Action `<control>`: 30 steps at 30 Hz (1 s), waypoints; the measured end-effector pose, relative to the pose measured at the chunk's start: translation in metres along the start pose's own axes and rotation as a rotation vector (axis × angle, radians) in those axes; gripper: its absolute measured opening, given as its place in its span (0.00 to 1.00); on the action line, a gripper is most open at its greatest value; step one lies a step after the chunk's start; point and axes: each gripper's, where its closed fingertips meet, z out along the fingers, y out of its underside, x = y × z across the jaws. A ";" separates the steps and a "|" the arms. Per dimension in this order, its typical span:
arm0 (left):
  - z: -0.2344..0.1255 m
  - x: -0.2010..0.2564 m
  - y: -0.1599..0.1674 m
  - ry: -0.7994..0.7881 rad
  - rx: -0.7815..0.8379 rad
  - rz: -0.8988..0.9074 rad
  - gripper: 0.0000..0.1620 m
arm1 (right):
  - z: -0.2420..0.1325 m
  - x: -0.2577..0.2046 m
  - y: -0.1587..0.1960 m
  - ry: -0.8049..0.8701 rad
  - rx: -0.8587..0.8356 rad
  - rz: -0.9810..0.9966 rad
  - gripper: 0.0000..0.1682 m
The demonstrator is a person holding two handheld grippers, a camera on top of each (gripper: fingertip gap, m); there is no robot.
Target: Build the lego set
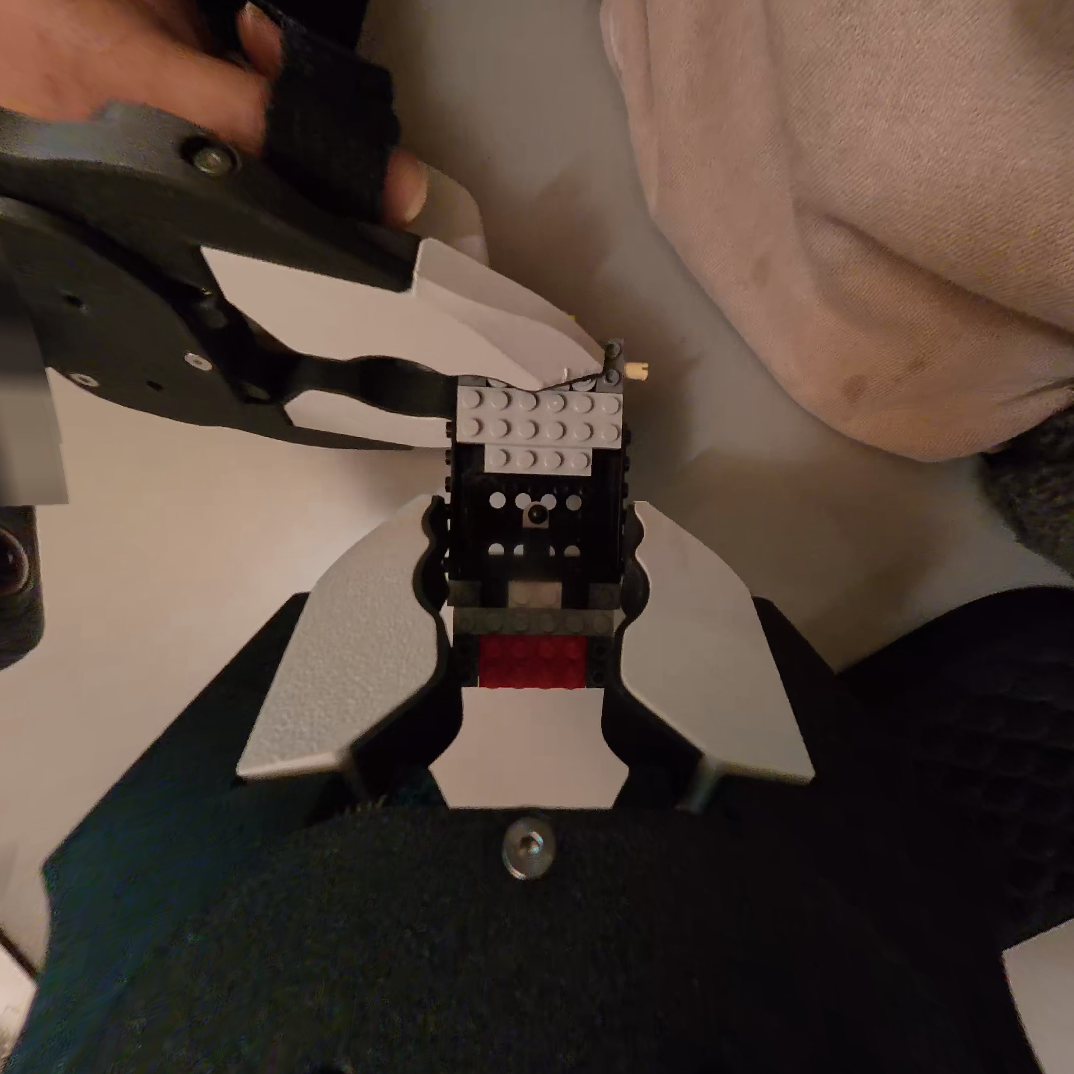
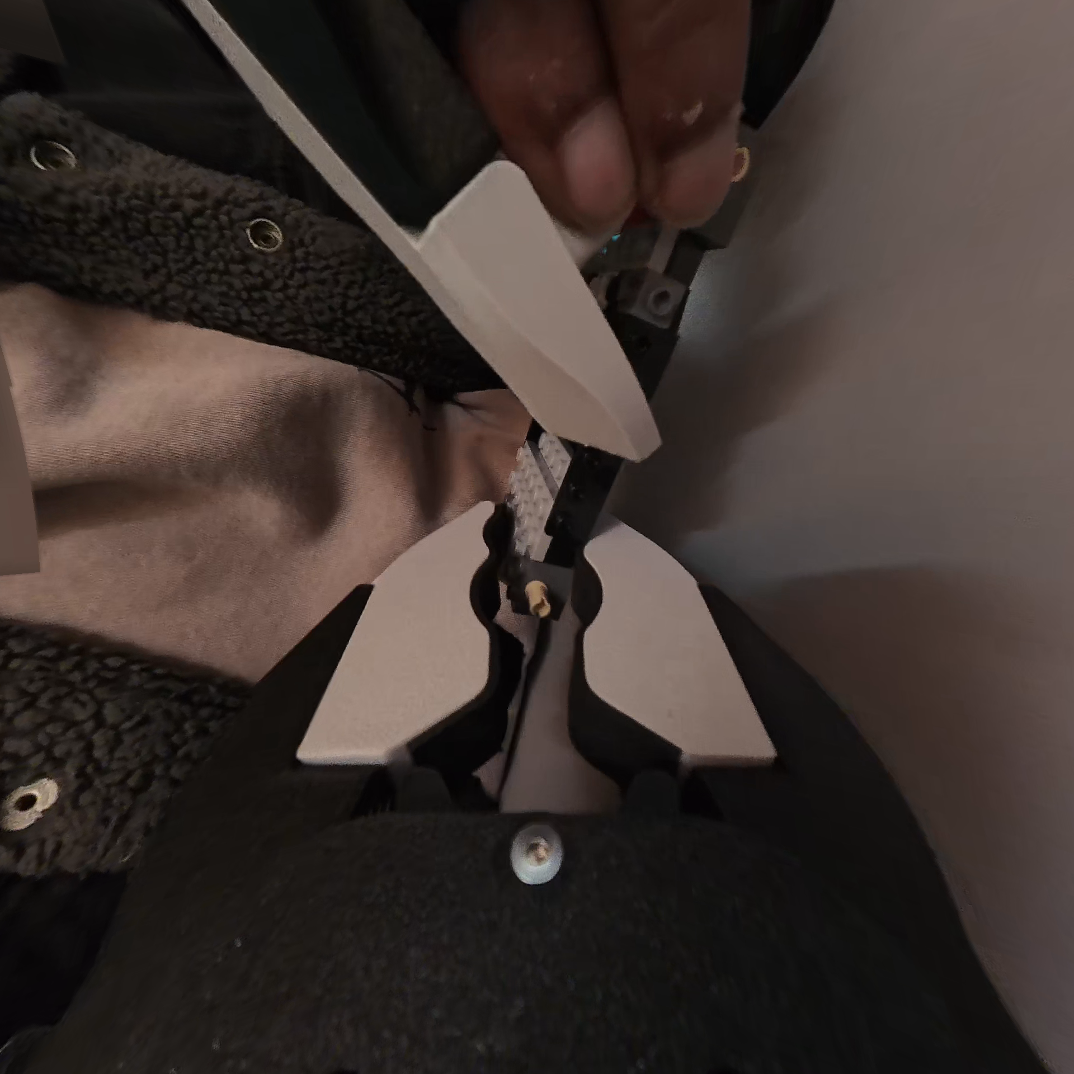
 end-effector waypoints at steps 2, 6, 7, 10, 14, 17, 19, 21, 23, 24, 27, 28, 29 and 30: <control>0.000 0.001 -0.001 0.006 0.003 0.012 0.35 | 0.001 -0.001 0.001 0.002 -0.007 -0.005 0.12; -0.001 0.002 -0.002 0.012 -0.013 0.044 0.35 | 0.003 -0.001 0.001 -0.010 0.010 -0.006 0.11; -0.001 0.002 -0.002 0.010 -0.016 0.055 0.35 | 0.003 -0.001 0.002 -0.012 0.016 -0.004 0.10; 0.002 -0.002 -0.004 -0.052 -0.009 0.074 0.38 | 0.003 0.005 0.003 0.025 0.046 -0.011 0.09; -0.017 -0.030 -0.002 -0.284 0.021 0.010 0.56 | -0.007 0.004 -0.007 0.019 0.150 -0.002 0.09; -0.047 -0.045 0.002 -0.453 0.197 -0.164 0.54 | -0.023 -0.001 -0.023 0.019 0.253 -0.036 0.09; -0.064 -0.047 0.012 -0.497 0.375 -0.349 0.54 | -0.036 -0.002 -0.033 0.016 0.325 -0.054 0.09; -0.077 -0.050 0.027 -0.572 0.534 -0.530 0.51 | -0.049 -0.004 -0.041 -0.009 0.396 -0.052 0.09; -0.079 -0.052 0.028 -0.517 0.797 -0.774 0.44 | -0.055 -0.003 -0.045 -0.001 0.421 -0.081 0.09; -0.076 -0.051 0.024 -0.436 0.918 -0.888 0.42 | -0.055 -0.005 -0.048 -0.001 0.422 -0.097 0.09; -0.059 -0.053 0.007 -0.217 1.119 -1.069 0.39 | -0.054 -0.007 -0.057 0.031 0.398 -0.164 0.09; -0.057 -0.054 -0.002 -0.168 1.158 -1.075 0.37 | -0.054 -0.007 -0.060 0.046 0.387 -0.184 0.09; -0.058 -0.056 -0.009 -0.141 1.195 -1.071 0.34 | -0.054 -0.008 -0.063 0.061 0.376 -0.202 0.09; -0.059 -0.059 -0.014 -0.143 1.217 -1.070 0.28 | -0.054 -0.007 -0.065 0.082 0.361 -0.217 0.09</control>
